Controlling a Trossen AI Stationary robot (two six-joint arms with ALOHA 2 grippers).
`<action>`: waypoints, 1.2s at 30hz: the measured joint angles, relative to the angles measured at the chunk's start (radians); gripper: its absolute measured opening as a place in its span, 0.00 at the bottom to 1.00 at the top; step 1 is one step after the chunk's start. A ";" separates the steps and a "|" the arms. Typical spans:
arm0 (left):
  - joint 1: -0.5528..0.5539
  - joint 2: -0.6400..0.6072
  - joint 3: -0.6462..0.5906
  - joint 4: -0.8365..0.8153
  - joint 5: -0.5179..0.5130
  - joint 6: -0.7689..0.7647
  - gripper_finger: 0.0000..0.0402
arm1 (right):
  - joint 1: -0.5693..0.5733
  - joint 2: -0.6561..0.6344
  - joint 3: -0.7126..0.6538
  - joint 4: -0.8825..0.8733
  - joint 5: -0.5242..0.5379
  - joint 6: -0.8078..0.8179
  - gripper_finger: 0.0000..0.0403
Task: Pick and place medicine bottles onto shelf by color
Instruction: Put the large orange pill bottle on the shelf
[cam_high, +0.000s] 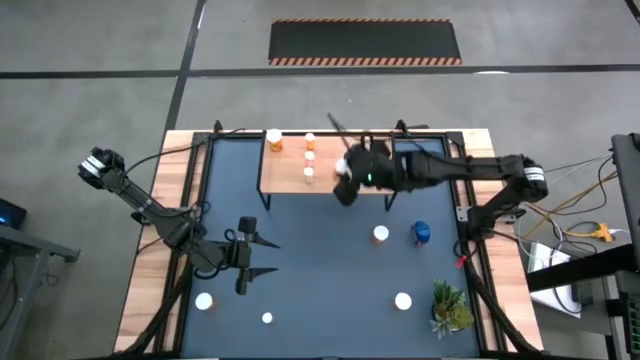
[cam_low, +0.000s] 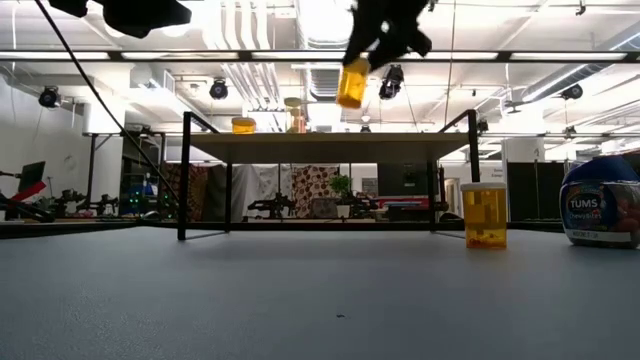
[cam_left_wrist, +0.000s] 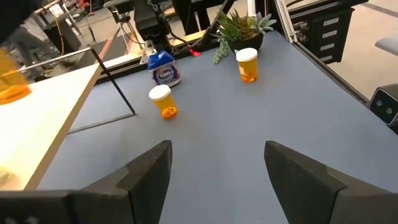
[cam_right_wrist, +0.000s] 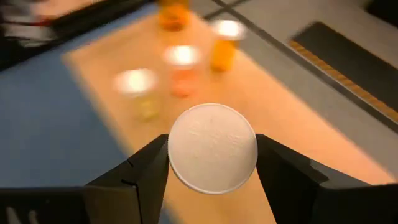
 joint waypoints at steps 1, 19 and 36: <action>0.000 0.000 0.000 0.000 0.000 0.001 0.60 | -0.030 0.000 0.000 -0.009 0.000 -0.004 0.52; 0.000 -0.001 0.000 0.000 0.000 0.004 0.60 | -0.254 0.016 -0.018 -0.085 -0.001 -0.041 0.52; 0.000 -0.002 0.000 0.000 0.000 0.004 0.60 | -0.255 0.030 -0.035 -0.126 0.011 -0.011 0.52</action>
